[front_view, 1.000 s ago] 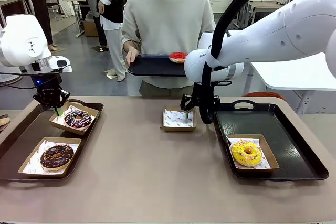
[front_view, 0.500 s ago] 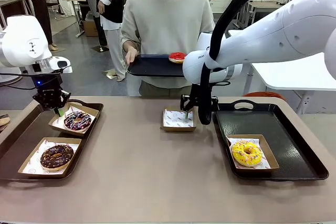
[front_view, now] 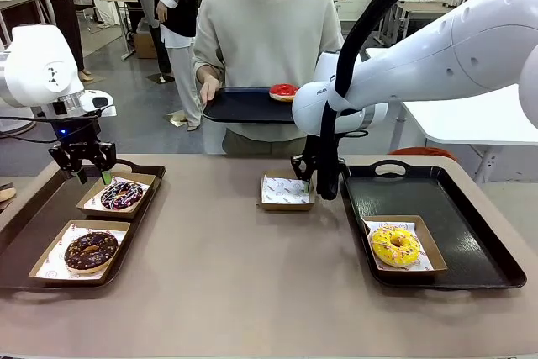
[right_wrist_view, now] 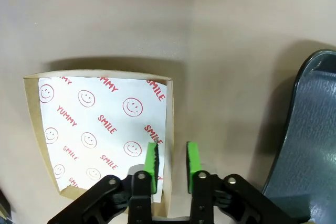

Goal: Individually package the donuts and arrange them on the tray.
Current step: Place the picked Paper togo box on the Handle tray while simultaneously picking up another Paper togo box from the table with the other hand, then place the picked Paper togo box on the Handle tray.

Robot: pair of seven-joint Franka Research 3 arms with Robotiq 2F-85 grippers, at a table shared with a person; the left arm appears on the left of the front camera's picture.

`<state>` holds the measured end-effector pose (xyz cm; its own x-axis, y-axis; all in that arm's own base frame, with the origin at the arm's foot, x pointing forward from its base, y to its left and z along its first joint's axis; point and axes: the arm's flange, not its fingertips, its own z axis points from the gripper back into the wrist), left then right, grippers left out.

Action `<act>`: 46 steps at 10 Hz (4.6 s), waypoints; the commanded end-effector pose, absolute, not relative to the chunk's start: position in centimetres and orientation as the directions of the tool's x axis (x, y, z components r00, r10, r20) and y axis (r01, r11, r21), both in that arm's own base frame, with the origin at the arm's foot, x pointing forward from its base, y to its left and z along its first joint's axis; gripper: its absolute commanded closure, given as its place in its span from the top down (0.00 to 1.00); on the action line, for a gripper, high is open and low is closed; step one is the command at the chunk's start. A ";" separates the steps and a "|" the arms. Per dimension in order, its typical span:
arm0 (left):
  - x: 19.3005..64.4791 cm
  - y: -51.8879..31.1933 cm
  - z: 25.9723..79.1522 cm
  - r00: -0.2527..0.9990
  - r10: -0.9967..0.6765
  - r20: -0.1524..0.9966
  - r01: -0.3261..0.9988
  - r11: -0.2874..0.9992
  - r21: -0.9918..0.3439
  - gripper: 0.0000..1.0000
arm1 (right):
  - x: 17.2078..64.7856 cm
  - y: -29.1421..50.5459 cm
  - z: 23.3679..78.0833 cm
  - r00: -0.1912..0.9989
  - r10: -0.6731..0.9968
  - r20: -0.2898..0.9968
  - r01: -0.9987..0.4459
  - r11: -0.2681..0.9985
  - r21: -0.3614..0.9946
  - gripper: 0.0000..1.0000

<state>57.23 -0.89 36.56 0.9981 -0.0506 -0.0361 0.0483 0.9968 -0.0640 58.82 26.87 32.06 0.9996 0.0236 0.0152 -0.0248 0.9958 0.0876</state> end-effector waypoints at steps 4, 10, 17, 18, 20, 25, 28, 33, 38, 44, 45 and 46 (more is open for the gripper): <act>57.6 -1.0 37.3 0.998 -0.036 -0.053 0.031 0.996 -0.084 1.00 | 58.9 26.5 32.0 1.000 0.013 0.024 -0.015 0.996 0.093 0.00; 50.5 5.5 44.3 0.990 -0.091 -0.105 0.017 0.831 -0.557 1.00 | 57.5 26.7 43.0 0.992 0.080 0.097 -0.096 0.980 0.176 0.00; 39.0 21.7 44.2 0.996 0.086 -0.023 -0.055 0.387 -0.920 1.00 | 60.2 26.5 48.5 0.999 0.016 0.050 -0.025 0.979 0.201 0.00; 39.1 22.8 42.6 0.990 0.125 -0.059 -0.099 0.350 -0.932 1.00 | 60.4 26.8 48.6 0.999 0.007 0.042 -0.015 0.978 0.209 0.00; 38.3 24.5 40.4 0.982 0.166 -0.087 -0.131 0.277 -0.952 1.00 | 60.8 27.2 48.2 1.000 -0.008 0.026 0.002 0.976 0.216 0.00; 37.3 25.7 38.8 0.970 0.201 -0.134 -0.187 0.275 -0.943 1.00 | 60.9 27.1 48.0 1.000 0.012 0.016 -0.015 0.979 0.204 0.00; 37.3 25.7 38.8 0.970 0.201 -0.134 -0.187 0.275 -0.943 1.00 | 60.6 26.8 47.5 0.999 0.002 0.036 -0.009 0.980 0.201 0.00; 37.3 25.7 38.8 0.970 0.201 -0.134 -0.187 0.275 -0.943 1.00 | 60.6 26.8 47.5 0.999 0.002 0.036 -0.009 0.980 0.201 0.00; 37.3 25.7 38.8 0.970 0.201 -0.134 -0.187 0.275 -0.943 1.00 | 60.6 26.8 47.5 0.999 0.002 0.036 -0.009 0.980 0.201 0.00; 37.3 25.7 38.8 0.970 0.201 -0.134 -0.187 0.275 -0.943 1.00 | 60.6 26.8 47.5 0.999 0.002 0.036 -0.009 0.980 0.201 0.00; 37.3 25.7 38.8 0.970 0.201 -0.134 -0.187 0.275 -0.943 1.00 | 60.6 26.8 47.5 0.999 0.002 0.036 -0.009 0.980 0.201 0.00; 37.3 25.7 38.8 0.970 0.201 -0.134 -0.187 0.275 -0.943 1.00 | 60.6 26.8 47.5 0.999 0.002 0.036 -0.009 0.980 0.201 0.00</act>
